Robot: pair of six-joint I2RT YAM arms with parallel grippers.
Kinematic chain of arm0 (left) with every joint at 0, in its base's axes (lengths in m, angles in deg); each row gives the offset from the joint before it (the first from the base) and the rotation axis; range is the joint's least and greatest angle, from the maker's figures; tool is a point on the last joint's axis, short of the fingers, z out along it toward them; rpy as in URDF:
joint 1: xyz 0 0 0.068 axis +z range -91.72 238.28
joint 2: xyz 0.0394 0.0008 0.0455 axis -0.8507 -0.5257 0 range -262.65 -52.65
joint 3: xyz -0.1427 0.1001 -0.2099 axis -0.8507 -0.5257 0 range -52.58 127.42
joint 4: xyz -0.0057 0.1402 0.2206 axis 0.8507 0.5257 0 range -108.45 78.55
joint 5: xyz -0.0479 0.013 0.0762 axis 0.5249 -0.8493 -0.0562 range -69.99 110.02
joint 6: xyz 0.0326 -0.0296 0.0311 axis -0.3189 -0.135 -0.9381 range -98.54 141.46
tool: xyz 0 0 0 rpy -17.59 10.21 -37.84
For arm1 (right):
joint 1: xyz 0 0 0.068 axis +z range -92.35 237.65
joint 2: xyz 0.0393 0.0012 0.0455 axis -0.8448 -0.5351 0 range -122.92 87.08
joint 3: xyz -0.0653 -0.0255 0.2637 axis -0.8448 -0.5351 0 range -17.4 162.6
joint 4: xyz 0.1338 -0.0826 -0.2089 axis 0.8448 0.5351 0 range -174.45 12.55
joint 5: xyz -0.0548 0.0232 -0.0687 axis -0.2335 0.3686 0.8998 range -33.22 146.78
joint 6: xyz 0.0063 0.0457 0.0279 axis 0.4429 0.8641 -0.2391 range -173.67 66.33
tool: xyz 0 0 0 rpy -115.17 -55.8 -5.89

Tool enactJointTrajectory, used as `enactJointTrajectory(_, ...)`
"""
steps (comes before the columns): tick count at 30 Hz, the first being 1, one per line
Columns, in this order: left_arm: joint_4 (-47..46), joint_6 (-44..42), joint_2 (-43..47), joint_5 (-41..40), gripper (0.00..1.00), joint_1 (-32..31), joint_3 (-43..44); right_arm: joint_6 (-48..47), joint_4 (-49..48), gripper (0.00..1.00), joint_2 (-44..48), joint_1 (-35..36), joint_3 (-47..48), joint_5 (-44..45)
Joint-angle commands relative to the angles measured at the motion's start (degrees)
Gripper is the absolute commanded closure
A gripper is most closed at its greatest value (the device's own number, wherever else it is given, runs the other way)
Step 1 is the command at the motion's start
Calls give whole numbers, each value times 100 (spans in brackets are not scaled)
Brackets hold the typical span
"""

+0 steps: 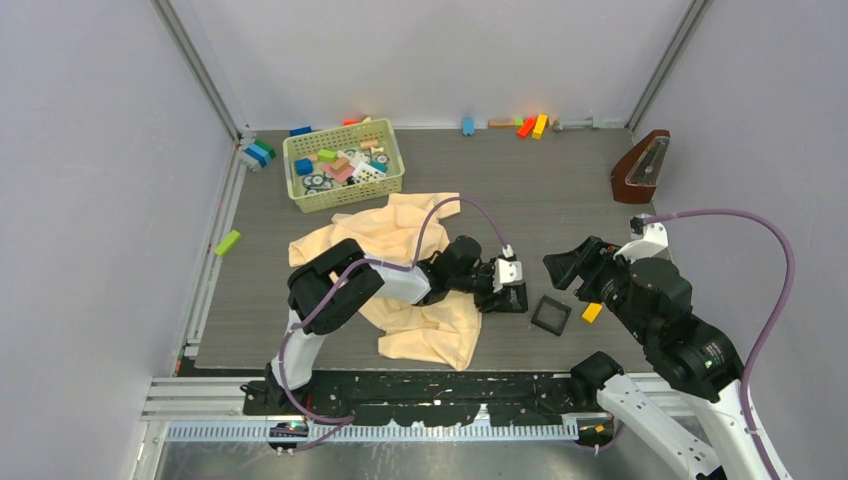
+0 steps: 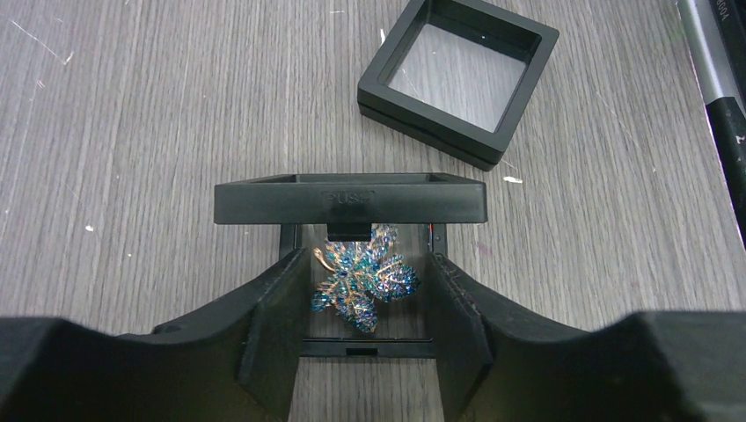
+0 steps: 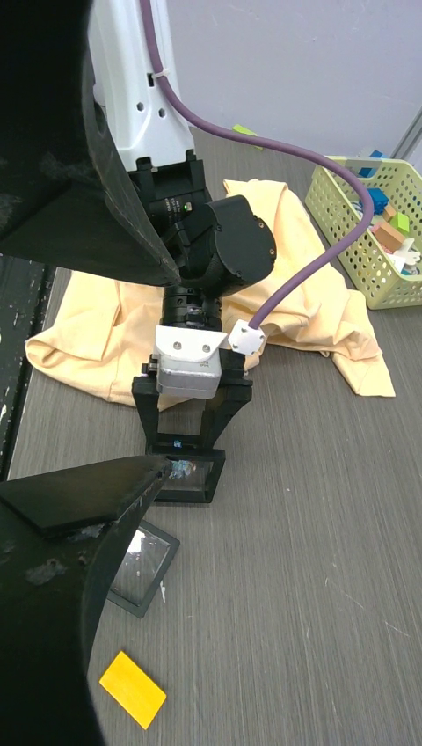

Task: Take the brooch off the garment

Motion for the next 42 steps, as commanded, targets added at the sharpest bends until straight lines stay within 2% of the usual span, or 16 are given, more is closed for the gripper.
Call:
enactJointTrajectory(1, 22, 127, -22, 81, 44, -31, 197, -53, -129, 25, 10, -24, 35, 4)
enactJointTrajectory(11, -31, 268, 378, -5, 30, -21, -84, 162, 43, 27, -117, -25, -297, 99)
enactJointTrajectory(17, -273, 419, 1072, -359, 25, -18, -648, 367, -85, 34, -87, -26, -932, 22)
enactJointTrajectory(19, -219, 551, 1271, -446, 24, -21, -805, 414, -156, 40, -221, -25, -1031, -80)
enactJointTrajectory(21, -371, 806, 1439, -572, 24, -18, -1034, 471, -249, 51, -422, -20, -1105, -185)
enactJointTrajectory(24, -568, 1135, 1651, -670, 32, -16, -1364, 584, -487, 58, -760, -24, -1282, -366)
enactJointTrajectory(26, -487, 1183, 1734, -661, 42, -22, -1485, 660, -747, 61, -950, -25, -1447, -442)
enactJointTrajectory(28, -333, 1203, 1741, -714, 64, -22, -1538, 719, -957, 64, -1145, -25, -1578, -399)
enactJointTrajectory(29, -281, 1206, 1716, -756, 76, -18, -1545, 742, -1058, 70, -1206, -25, -1630, -346)
enactJointTrajectory(31, -151, 1194, 1642, -802, 94, -20, -1511, 810, -1163, 79, -1396, -25, -1682, -170)
enactJointTrajectory(32, -92, 1195, 1591, -827, 99, -19, -1476, 825, -1200, 82, -1507, -25, -1698, -85)
enactJointTrajectory(35, -28, 1249, 1447, -925, 100, -20, -1370, 868, -1370, 97, -1732, -26, -1797, 60)
enactJointTrajectory(42, -92, 1405, 1044, -835, 100, -22, -1174, 911, -1743, 99, -2102, -13, -2003, 62)
